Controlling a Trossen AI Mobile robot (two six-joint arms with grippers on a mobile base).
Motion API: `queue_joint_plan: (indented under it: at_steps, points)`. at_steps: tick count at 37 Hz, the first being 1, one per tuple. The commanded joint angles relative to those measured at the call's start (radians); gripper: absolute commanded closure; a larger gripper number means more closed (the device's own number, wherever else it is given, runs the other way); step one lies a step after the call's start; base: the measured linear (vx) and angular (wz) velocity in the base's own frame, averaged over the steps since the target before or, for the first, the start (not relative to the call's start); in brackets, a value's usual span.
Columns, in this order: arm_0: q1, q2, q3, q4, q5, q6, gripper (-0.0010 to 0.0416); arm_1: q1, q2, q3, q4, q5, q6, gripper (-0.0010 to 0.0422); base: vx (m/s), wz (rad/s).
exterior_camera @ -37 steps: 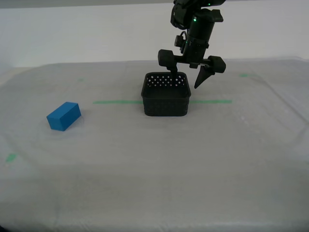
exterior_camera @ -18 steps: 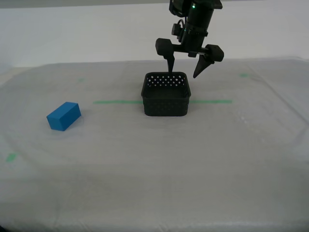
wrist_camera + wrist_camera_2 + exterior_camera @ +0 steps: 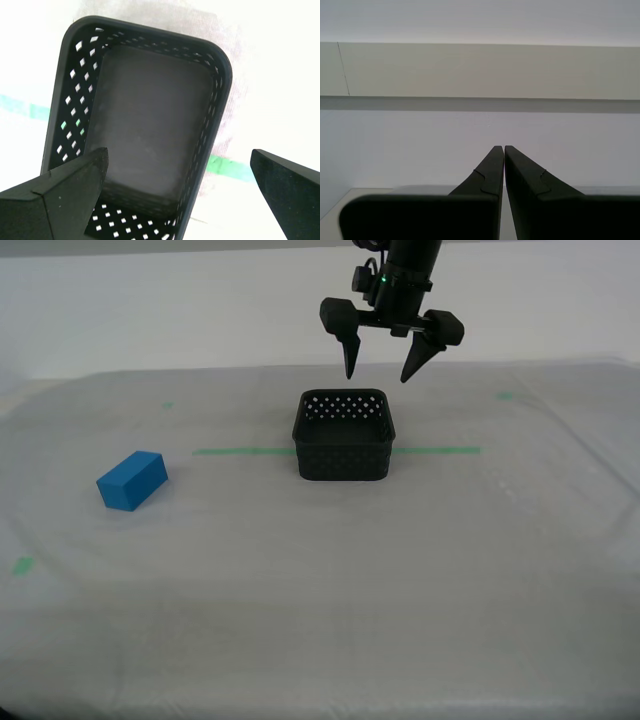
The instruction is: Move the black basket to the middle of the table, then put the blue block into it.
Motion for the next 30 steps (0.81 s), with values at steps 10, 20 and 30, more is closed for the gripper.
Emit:
queue_joint_plan:
  at_steps: [10,20,30]
  points:
    - [-0.026,-0.084,0.0,0.002,0.022,-0.039,0.0007,0.0,0.0,0.001,0.006,-0.001,0.001,0.0412,0.0,0.0]
    - [-0.057,-0.158,0.0,0.004,0.032,-0.045,0.0007,0.0,0.0,0.001,0.006,-0.001,0.002,0.0412,0.0,0.0]
    - [-0.112,-0.212,0.0,0.003,0.034,-0.071,0.0007,0.0,0.0,0.001,0.006,-0.001,0.001,0.0412,0.0,0.0]
